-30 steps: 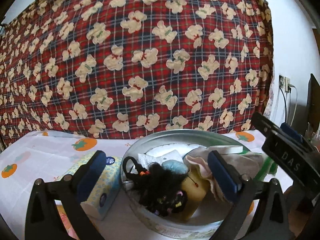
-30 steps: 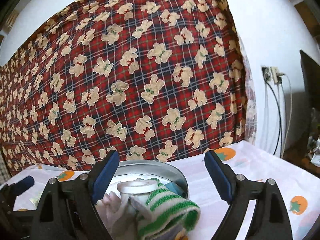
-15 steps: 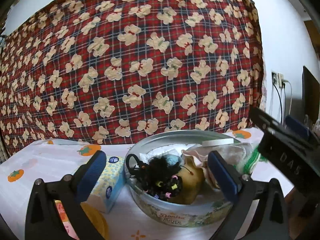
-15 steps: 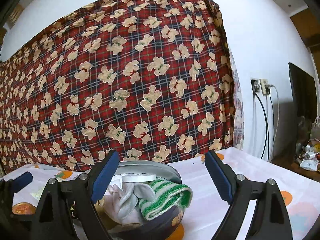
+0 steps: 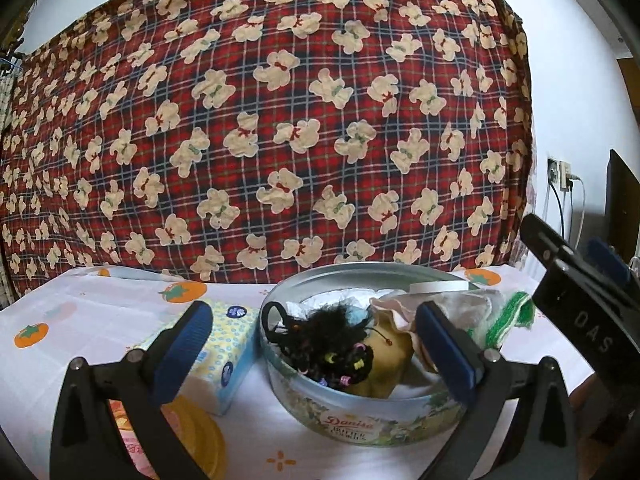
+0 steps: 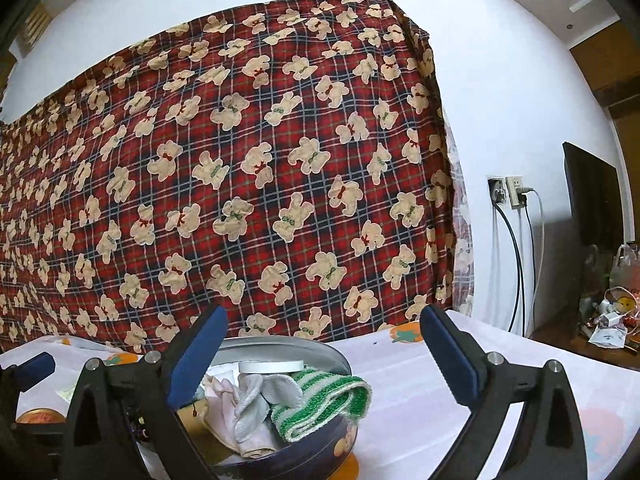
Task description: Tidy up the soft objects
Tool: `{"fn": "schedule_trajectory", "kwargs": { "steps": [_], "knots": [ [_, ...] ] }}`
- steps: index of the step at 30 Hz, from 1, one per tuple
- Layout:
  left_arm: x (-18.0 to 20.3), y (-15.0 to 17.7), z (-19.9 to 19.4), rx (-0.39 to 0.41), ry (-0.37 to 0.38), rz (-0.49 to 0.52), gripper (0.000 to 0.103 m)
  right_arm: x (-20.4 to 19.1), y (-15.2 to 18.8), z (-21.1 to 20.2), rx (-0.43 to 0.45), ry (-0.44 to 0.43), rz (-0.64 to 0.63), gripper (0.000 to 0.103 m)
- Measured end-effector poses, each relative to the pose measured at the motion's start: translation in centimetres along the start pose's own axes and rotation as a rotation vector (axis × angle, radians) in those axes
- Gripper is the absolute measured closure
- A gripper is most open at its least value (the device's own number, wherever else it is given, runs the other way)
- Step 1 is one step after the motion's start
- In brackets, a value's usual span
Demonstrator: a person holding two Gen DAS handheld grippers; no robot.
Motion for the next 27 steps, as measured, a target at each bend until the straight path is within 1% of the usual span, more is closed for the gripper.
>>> {"fn": "schedule_trajectory", "kwargs": {
  "steps": [27],
  "knots": [
    [-0.19,-0.09,-0.13,0.002,-0.004,0.008,0.0,0.04,-0.26,-0.28,0.011,-0.002,-0.004,0.004]
  ]
}}
Point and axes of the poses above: each gripper's, at about its wrist camera, not at the fingertips, and z roughly the way its jaws point, x to its right, y to its underside, the point moved 9 cm from there along z, roughly the way its jaws point, and after that the axes turned 1 degree about z, right-handed, at the moved point
